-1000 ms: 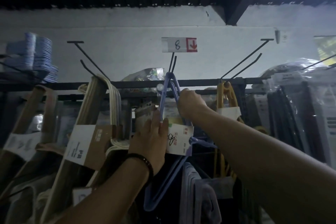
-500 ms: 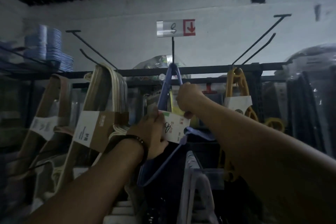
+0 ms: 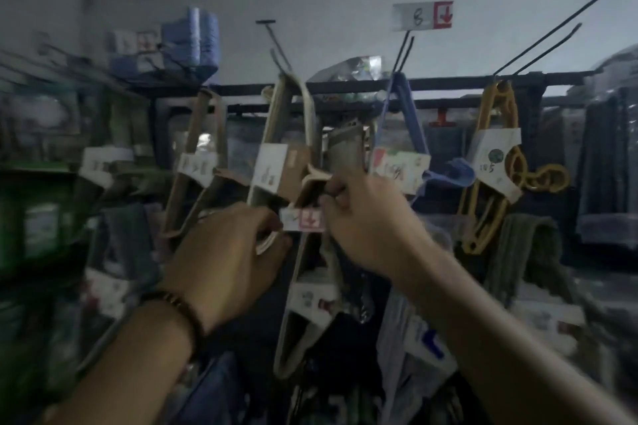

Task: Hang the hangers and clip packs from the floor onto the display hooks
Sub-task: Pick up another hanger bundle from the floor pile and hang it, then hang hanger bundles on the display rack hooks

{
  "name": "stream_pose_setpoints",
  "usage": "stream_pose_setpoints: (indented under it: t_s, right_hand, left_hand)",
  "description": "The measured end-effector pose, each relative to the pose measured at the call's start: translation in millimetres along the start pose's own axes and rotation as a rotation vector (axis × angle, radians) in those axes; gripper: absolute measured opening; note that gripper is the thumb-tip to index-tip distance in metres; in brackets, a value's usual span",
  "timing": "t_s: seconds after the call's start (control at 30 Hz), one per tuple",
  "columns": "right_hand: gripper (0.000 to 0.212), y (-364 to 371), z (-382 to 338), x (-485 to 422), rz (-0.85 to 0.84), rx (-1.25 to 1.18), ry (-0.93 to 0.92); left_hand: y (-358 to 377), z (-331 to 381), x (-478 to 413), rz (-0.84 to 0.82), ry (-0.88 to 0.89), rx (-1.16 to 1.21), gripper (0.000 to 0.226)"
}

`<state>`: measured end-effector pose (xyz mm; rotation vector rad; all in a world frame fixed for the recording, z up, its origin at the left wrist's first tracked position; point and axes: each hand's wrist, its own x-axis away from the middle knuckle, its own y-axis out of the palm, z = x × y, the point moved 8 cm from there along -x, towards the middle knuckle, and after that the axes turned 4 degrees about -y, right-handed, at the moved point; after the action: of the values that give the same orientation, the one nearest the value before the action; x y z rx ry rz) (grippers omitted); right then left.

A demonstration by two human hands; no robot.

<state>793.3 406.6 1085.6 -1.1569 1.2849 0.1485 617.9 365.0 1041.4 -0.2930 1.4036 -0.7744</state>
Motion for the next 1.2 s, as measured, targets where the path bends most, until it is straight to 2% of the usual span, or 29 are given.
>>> stream_pose_setpoints:
  t_s: [0.07,0.13,0.23,0.33,0.43,0.57,0.67,0.77,0.93,1.07,1.2]
  right_hand:
    - [0.011,43.0,-48.5,54.5,-0.022,-0.127,-0.029]
    - [0.009,101.9,-91.5,107.3,-0.119,-0.247,-0.012]
    - [0.019,197.9,-158.7,188.1,-0.331,-0.304,0.009]
    - [0.012,285.8,-236.3,291.8,-0.649,-0.364,-0.026]
    - [0.016,342.9,-300.5,384.6,-0.92,-0.464,-0.055]
    - [0.028,389.4,-357.4,464.4,-1.14,-0.5,-0.111]
    - [0.028,418.8,-389.4,504.7,-1.277,-0.546,-0.153]
    - [0.027,446.4,-409.0,523.4,-1.376,-0.595,-0.172]
    - [0.03,510.7,-462.1,537.1,-1.575,-0.608,-0.299]
    - [0.029,562.8,-522.6,527.3,-1.599,-0.62,-0.444]
    - [0.031,615.5,-586.1,525.9,-1.623,-0.636,-0.426]
  left_hand:
    - [-15.6,-39.9,67.5,-0.019,-0.11,-0.018,0.029]
    - [-20.9,-87.3,145.5,-0.107,-0.268,-0.038,0.025]
    - [-18.1,-156.8,281.2,-0.28,-0.499,-0.058,0.023]
    - [-16.5,-205.0,432.2,-0.49,-0.759,-0.082,0.024]
    - [-30.9,-228.0,575.8,-0.616,-1.005,0.025,0.028]
    - [-81.9,-237.0,718.7,-0.634,-1.293,0.033,0.014]
    - [-113.6,-240.2,775.9,-0.572,-1.454,-0.022,0.013]
    - [-130.5,-246.8,791.0,-0.546,-1.551,-0.004,0.009]
    - [-140.4,-285.2,803.4,-0.532,-1.649,0.038,0.016]
    - [-146.9,-330.8,825.3,-0.519,-1.704,0.04,0.019]
    - [-167.8,-378.7,877.3,-0.561,-1.774,0.09,0.019]
